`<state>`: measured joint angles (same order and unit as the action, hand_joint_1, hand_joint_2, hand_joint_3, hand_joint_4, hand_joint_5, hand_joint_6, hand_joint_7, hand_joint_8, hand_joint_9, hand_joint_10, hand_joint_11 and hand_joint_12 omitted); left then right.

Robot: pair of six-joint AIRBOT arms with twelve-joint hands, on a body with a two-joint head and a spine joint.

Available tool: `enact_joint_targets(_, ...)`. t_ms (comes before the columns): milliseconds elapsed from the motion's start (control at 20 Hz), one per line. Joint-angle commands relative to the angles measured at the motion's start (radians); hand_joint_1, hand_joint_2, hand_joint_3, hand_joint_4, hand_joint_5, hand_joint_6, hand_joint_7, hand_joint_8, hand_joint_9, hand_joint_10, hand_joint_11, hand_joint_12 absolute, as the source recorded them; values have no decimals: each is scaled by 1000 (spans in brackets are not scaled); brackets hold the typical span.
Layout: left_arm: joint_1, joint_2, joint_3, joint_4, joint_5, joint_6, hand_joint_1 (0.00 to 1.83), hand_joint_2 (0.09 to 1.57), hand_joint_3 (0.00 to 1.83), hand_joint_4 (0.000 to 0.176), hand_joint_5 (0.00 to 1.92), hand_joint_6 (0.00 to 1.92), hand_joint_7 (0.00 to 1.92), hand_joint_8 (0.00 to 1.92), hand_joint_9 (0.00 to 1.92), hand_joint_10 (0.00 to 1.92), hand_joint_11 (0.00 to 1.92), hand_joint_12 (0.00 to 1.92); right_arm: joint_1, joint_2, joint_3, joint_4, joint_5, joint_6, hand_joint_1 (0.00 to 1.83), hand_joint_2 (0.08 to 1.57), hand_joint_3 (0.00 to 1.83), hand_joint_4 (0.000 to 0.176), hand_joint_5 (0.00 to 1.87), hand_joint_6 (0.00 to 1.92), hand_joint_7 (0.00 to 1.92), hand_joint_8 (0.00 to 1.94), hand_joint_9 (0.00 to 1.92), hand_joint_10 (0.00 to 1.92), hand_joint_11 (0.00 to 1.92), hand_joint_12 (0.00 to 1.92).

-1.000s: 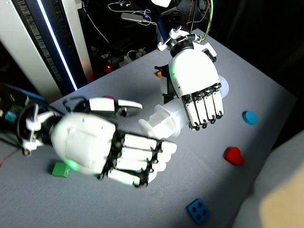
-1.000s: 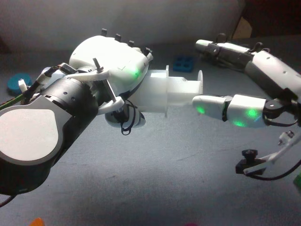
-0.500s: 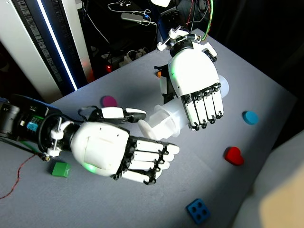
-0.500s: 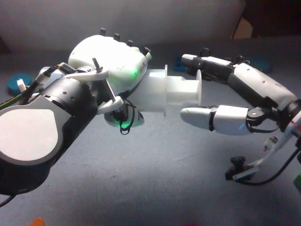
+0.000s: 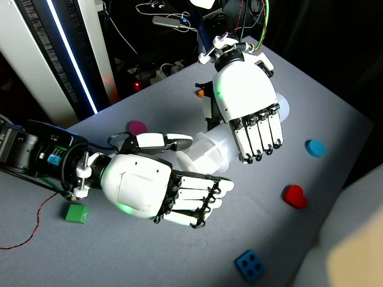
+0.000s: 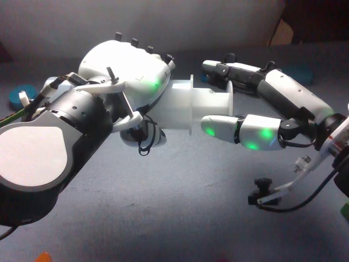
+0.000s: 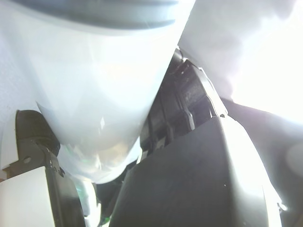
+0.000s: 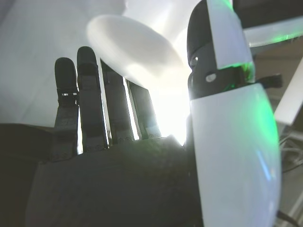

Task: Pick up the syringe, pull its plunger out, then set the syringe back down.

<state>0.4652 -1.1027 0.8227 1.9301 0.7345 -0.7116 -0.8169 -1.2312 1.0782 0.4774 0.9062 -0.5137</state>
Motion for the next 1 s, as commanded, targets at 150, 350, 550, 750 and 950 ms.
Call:
enact_joint_targets(150, -14, 5, -2, 93, 65, 2, 1472, 1284, 0, 0, 469, 1534, 652, 1625, 600, 1604, 520, 1756, 7, -6, 4, -36, 121, 46, 872, 1033, 5, 0, 389, 11, 481, 9, 458, 14, 40, 991)
enact_joint_targets(350, -15, 5, -1, 93, 65, 2, 1472, 1283, 0, 0, 479, 1524, 649, 1630, 602, 1609, 518, 1754, 7, -6, 4, -36, 130, 60, 899, 1044, 6, 0, 408, 13, 531, 20, 491, 22, 74, 999)
enact_joint_targets(550, -16, 6, 0, 93, 65, 2, 1472, 1285, 0, 0, 475, 1527, 639, 1633, 593, 1624, 525, 1755, 5, -5, 4, -37, 127, 61, 1035, 1032, 0, 0, 499, 10, 655, 13, 582, 27, 199, 1021)
enact_joint_targets(750, -16, 6, -1, 93, 65, 2, 1470, 1293, 1, 0, 458, 1544, 632, 1645, 575, 1645, 513, 1769, 1, -4, -2, -37, 136, 65, 1177, 1075, 3, 0, 629, 18, 788, 20, 775, 72, 478, 1062)
enact_joint_targets(950, -16, 6, 0, 93, 65, 3, 1470, 1294, 0, 0, 453, 1547, 626, 1648, 571, 1645, 525, 1772, -12, 0, -10, -36, 150, 65, 1489, 1111, 0, 0, 727, 1019, 987, 852, 1032, 1008, 895, 1501)
